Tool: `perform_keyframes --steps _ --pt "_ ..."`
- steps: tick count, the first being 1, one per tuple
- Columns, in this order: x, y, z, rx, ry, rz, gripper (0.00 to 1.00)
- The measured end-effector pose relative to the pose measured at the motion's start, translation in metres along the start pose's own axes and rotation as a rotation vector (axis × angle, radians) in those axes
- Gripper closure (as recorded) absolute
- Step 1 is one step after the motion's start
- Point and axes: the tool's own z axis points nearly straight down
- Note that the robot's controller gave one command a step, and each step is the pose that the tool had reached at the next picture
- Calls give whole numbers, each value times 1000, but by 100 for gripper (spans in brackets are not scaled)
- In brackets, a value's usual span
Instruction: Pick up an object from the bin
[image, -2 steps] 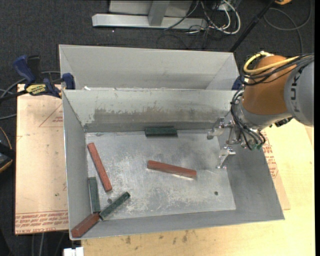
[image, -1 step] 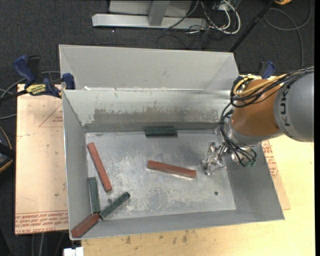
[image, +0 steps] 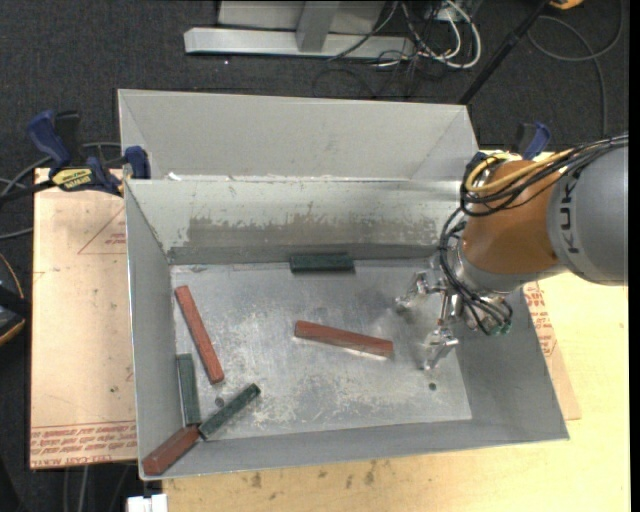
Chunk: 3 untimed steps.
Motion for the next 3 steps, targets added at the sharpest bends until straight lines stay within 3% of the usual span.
perform_keyframes --steps 1,2,3 --pt "0 0 0 0 0 0 0" --pt "-47 84 -5 -1 -3 -5 100" --pt "-46 85 -3 -2 -1 -5 0"
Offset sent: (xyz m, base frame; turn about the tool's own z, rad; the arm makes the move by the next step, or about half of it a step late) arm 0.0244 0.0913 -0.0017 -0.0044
